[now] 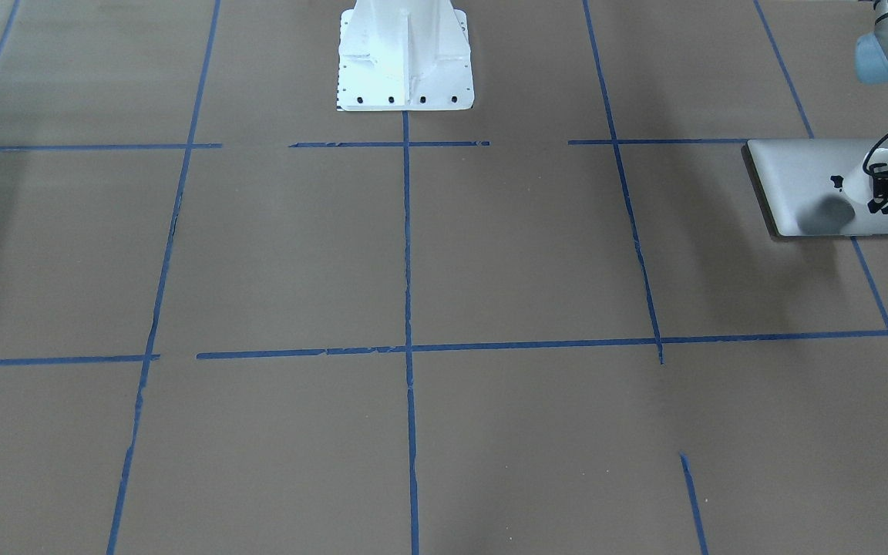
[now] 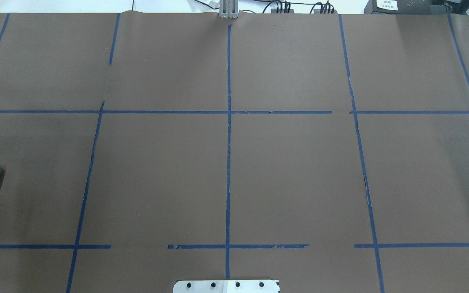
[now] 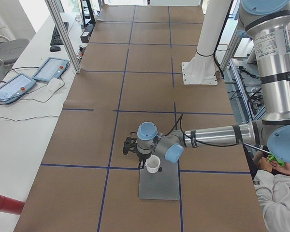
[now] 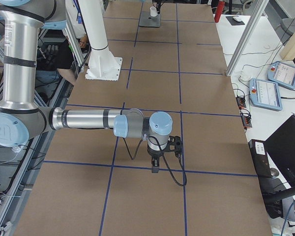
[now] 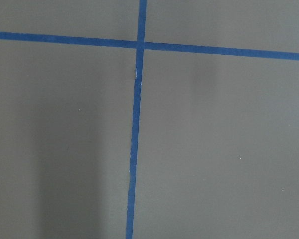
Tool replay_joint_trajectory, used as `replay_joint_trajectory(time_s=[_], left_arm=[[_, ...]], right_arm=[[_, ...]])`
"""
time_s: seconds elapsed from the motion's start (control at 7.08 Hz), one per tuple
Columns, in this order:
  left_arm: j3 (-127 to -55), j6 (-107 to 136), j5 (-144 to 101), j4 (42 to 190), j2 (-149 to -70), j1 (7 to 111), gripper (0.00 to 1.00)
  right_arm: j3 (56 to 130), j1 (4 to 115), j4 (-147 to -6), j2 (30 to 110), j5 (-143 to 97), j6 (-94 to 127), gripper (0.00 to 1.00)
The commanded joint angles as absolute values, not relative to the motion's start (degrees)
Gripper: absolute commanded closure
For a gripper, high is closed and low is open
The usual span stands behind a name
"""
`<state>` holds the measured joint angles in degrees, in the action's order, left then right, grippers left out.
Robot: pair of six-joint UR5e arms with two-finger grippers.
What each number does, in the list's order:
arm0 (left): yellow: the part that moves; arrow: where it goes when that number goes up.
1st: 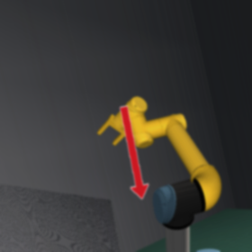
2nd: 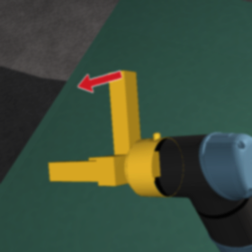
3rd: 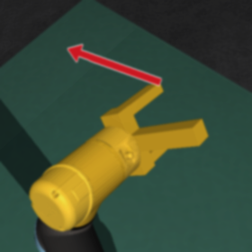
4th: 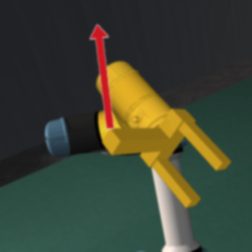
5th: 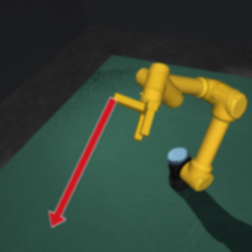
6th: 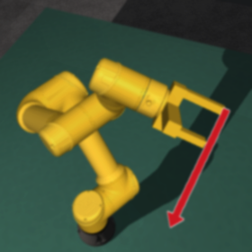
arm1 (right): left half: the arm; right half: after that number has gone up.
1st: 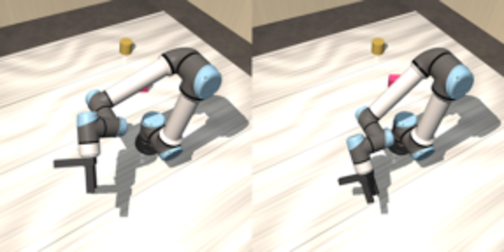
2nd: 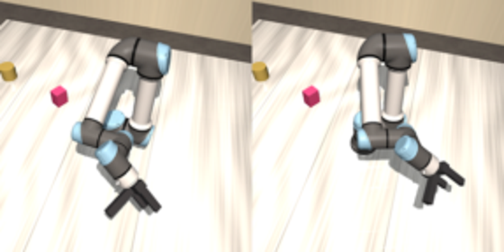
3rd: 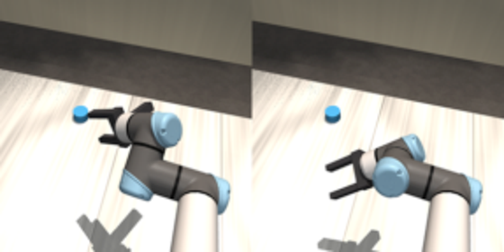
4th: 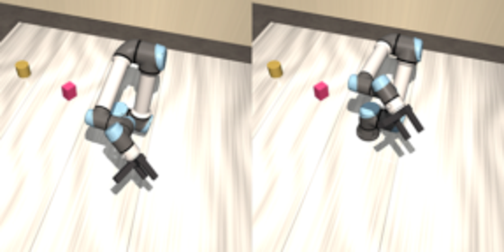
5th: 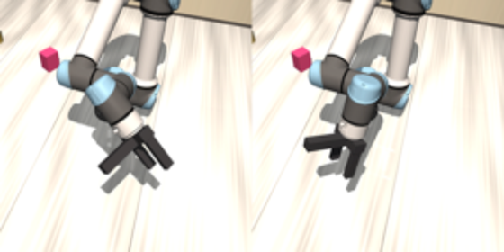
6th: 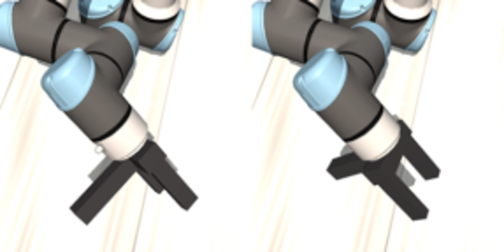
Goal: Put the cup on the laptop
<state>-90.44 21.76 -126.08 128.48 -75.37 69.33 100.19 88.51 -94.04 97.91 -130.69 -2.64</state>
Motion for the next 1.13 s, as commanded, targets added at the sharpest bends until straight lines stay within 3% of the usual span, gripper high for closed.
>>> replay_joint_trajectory(time_s=[0.0, 0.99], left_arm=[[-89.65, 23.64, -126.38, 130.34, -75.15, 69.08, 1.00], [-88.07, 23.82, -129.26, 129.99, -75.06, 66.80, 1.00]], right_arm=[[100.20, 88.51, -93.96, 97.91, -130.69, -2.64, 0.00], [100.20, 88.51, -94.04, 97.91, -130.69, -2.64, 0.00]])
